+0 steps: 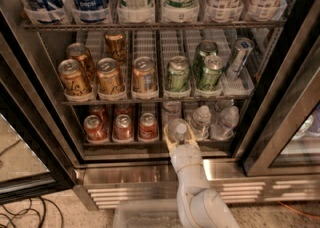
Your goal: Pick water bottle from bottom shelf of fridge
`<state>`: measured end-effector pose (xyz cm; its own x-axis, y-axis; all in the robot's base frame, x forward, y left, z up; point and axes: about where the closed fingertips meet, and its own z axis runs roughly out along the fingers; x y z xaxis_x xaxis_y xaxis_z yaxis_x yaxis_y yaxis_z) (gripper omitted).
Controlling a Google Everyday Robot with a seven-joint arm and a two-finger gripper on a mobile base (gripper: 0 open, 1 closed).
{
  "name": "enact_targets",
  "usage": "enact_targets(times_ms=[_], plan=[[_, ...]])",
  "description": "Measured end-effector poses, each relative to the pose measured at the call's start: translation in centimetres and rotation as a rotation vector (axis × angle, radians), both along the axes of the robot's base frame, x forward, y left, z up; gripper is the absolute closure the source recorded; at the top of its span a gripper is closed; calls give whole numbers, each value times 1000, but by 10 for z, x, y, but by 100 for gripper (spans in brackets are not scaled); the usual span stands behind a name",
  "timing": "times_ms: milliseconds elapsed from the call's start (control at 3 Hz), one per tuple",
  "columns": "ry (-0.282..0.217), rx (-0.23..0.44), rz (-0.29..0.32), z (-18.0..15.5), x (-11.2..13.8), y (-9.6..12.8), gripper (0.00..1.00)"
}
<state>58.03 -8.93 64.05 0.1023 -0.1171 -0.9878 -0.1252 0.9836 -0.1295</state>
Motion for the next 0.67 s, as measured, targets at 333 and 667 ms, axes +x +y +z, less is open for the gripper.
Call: enact_targets(times_ms=[333,667], plan=[[0,0,0,0,1,0,100],[-2,-1,53,13,-13,1,100]])
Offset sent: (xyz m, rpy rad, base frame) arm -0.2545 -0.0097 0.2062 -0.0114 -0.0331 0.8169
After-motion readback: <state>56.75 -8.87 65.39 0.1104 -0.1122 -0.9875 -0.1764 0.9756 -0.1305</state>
